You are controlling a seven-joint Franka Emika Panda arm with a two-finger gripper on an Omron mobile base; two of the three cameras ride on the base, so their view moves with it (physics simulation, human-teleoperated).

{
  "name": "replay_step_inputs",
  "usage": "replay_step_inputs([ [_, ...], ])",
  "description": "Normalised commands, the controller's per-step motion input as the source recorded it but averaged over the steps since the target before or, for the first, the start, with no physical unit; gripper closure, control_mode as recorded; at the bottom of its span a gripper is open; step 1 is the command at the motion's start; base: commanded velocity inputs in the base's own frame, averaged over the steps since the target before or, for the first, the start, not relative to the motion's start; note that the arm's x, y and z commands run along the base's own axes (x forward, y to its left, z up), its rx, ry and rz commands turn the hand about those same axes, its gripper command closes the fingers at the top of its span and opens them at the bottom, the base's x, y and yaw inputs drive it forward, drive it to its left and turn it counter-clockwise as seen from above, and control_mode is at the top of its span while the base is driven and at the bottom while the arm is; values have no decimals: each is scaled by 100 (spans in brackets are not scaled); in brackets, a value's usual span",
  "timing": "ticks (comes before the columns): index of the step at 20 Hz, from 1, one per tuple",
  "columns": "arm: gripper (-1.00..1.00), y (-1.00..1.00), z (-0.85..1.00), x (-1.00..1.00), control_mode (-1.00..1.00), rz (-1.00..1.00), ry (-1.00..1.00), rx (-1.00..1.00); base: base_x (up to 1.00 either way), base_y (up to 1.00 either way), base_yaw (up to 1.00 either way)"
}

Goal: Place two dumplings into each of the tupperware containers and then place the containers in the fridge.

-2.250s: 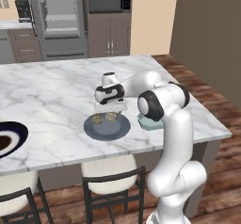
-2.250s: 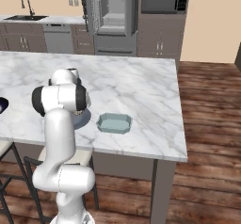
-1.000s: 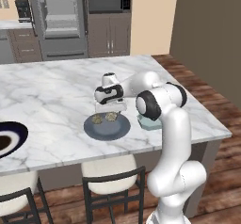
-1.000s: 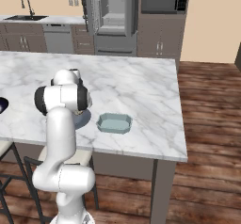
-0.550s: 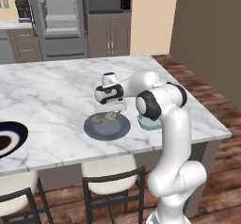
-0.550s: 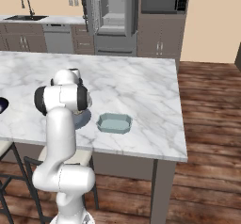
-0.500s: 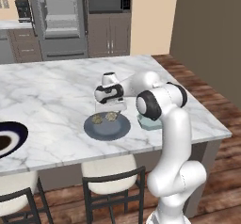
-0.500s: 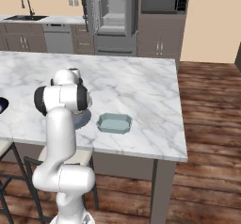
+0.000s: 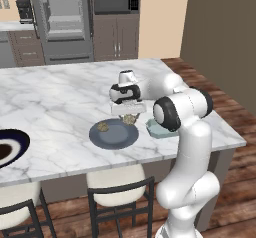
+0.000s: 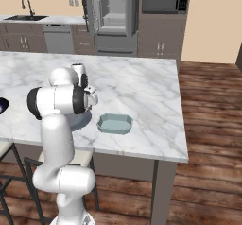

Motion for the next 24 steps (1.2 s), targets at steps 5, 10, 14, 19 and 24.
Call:
replay_step_inputs([
  [5,100,-92,31,-62,-100,-1,-2,0,0,0,0],
  [10,100,-89,3,-28,-100,-2,-1,4,0,0,0],
  [14,100,-65,-17,7,-100,0,-1,8,0,0,0],
  [19,100,-40,-22,9,-100,0,0,8,0,0,0],
  [24,100,-5,-8,6,-100,0,0,2,0,0,0],
])
